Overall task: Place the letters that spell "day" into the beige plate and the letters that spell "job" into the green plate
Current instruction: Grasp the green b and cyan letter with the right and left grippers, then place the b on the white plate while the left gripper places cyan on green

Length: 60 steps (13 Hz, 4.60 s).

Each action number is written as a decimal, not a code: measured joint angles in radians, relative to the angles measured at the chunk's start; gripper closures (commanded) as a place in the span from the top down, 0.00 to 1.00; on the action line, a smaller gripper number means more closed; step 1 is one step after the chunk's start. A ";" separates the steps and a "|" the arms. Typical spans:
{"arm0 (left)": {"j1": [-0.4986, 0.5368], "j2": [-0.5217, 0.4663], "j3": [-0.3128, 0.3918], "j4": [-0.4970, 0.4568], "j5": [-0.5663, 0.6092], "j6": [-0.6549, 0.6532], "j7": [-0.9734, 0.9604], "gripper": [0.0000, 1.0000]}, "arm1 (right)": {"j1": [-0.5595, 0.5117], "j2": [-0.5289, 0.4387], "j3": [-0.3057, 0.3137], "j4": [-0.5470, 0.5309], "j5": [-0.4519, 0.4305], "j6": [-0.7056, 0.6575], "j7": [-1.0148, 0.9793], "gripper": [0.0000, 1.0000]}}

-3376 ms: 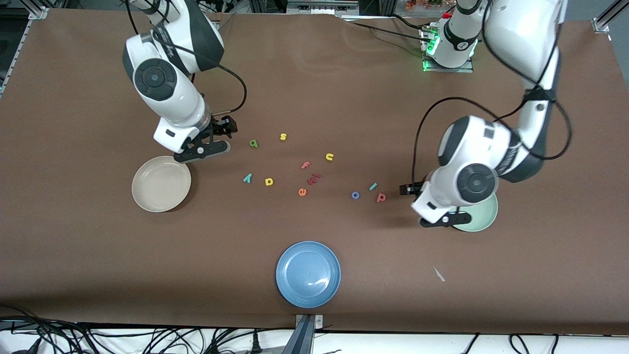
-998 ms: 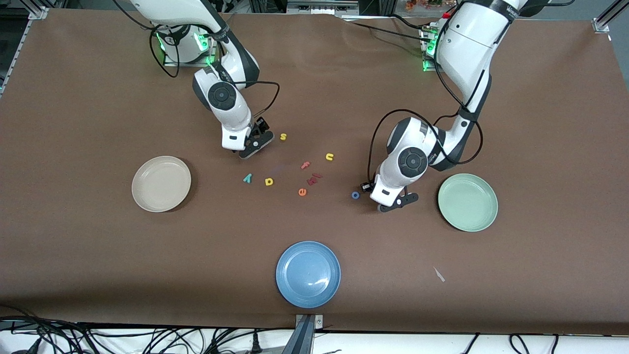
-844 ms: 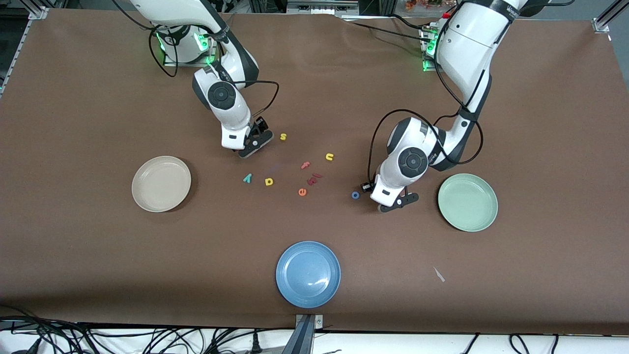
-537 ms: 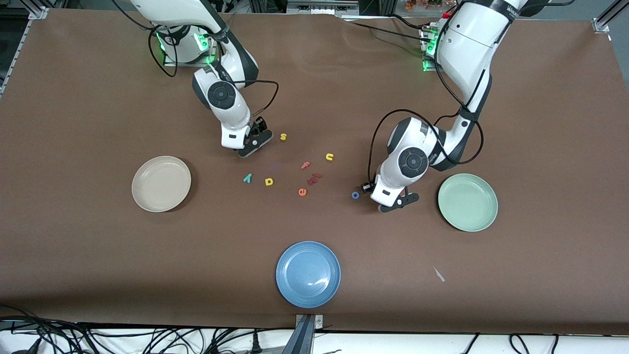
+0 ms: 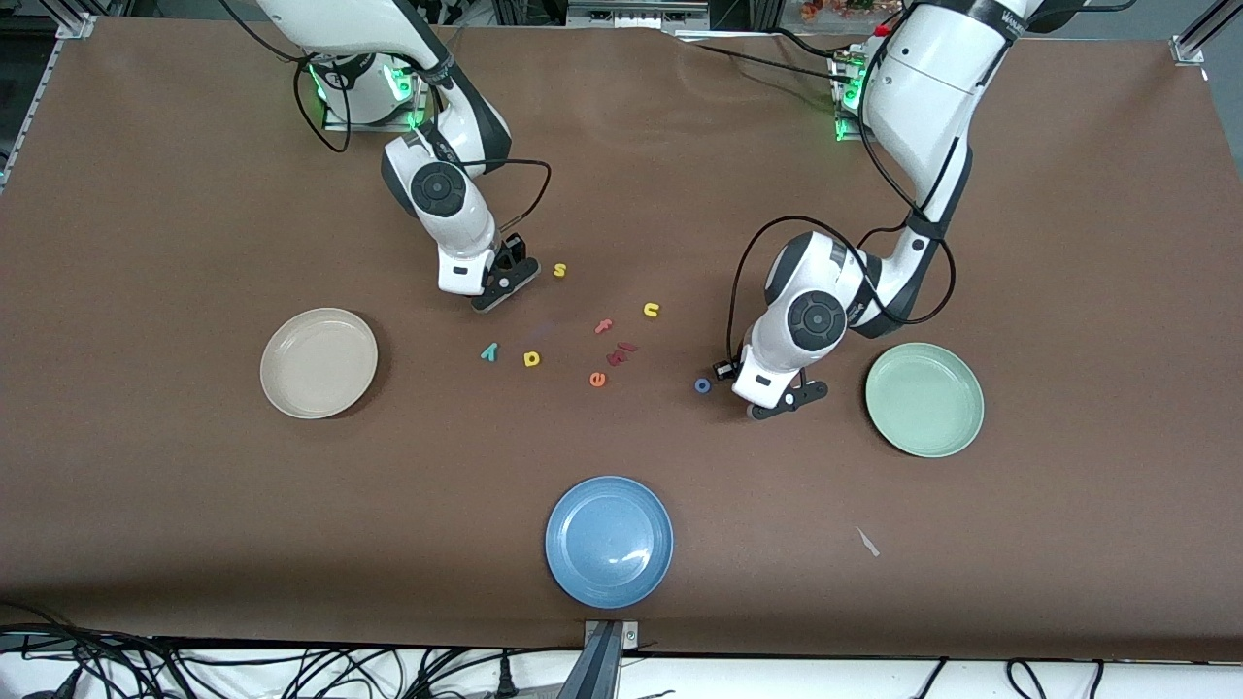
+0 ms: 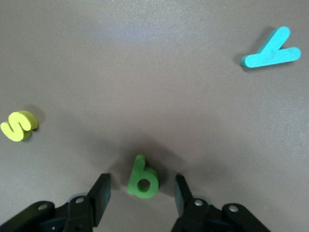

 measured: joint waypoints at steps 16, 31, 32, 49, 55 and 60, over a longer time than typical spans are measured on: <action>0.117 -0.162 0.014 0.062 0.000 -0.214 0.124 0.17 | 0.001 -0.006 0.001 0.002 -0.001 0.010 0.000 0.10; 0.459 -0.084 0.026 0.034 0.091 -0.233 0.599 0.19 | -0.008 -0.112 -0.335 0.089 -0.001 -0.204 -0.011 0.10; 0.459 -0.067 0.026 0.034 0.091 -0.213 0.601 0.25 | -0.009 -0.111 -0.355 0.093 -0.001 -0.204 -0.018 0.10; 0.447 -0.146 -0.007 0.164 0.091 -0.317 0.601 0.99 | -0.124 0.037 -0.334 0.415 0.077 -0.466 -0.122 1.00; 0.377 -0.149 -0.010 0.223 0.091 -0.396 0.472 0.97 | -0.050 0.061 -0.312 0.429 0.181 -0.435 0.125 1.00; 0.244 -0.101 -0.012 0.219 0.091 -0.313 0.247 0.93 | 0.051 0.089 -0.309 0.429 0.182 -0.375 0.418 1.00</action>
